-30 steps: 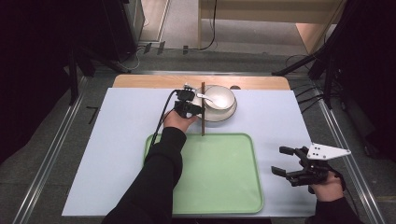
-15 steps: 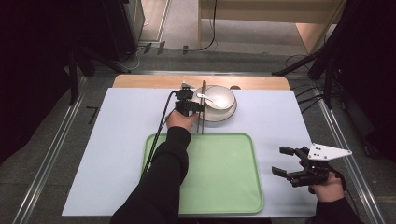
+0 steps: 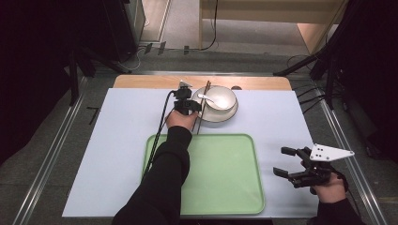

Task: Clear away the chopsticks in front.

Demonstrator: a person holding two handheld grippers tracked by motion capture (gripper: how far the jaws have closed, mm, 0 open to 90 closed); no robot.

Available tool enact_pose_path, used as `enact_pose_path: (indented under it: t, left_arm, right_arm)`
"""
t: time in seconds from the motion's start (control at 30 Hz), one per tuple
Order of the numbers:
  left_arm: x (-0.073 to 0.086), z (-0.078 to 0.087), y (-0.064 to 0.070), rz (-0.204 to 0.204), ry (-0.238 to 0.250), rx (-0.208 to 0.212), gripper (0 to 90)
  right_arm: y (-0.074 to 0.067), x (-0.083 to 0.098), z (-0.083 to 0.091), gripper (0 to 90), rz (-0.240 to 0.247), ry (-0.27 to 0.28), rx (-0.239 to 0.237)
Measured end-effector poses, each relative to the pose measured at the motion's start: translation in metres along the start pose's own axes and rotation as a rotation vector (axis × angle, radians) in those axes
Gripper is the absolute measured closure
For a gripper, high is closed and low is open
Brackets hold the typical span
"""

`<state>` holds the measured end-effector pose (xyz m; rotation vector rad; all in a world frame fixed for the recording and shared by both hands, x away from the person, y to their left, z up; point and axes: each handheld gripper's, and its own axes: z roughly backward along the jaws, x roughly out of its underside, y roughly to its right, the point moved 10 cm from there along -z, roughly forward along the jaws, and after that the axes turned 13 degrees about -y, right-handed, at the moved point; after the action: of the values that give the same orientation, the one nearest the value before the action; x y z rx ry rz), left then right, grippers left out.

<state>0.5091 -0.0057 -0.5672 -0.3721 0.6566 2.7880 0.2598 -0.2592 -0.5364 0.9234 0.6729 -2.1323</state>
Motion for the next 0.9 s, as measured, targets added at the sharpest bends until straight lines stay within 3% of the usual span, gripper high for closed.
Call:
enact_pose_path:
  t: [0.17, 0.4, 0.73, 0.9]
  left_arm:
    - [-0.002, 0.015, -0.002, 0.011, 0.026, 0.020, 86.1]
    - [0.007, 0.045, -0.020, 0.027, 0.042, 0.022, 86.0]
    - [0.041, 0.087, -0.051, 0.006, 0.051, -0.002, 86.0]
    - [0.060, 0.098, -0.056, -0.008, 0.052, -0.002, 86.0]
  right_arm:
    - [0.000, 0.000, 0.001, 15.6, 0.000, 0.003, -0.002]
    - [0.001, 0.001, 0.001, 15.6, 0.002, 0.005, 0.002]
    - [0.001, 0.001, 0.001, 15.6, 0.005, 0.000, 0.014]
    - [0.002, 0.001, 0.001, 15.7, 0.008, -0.003, 0.014]
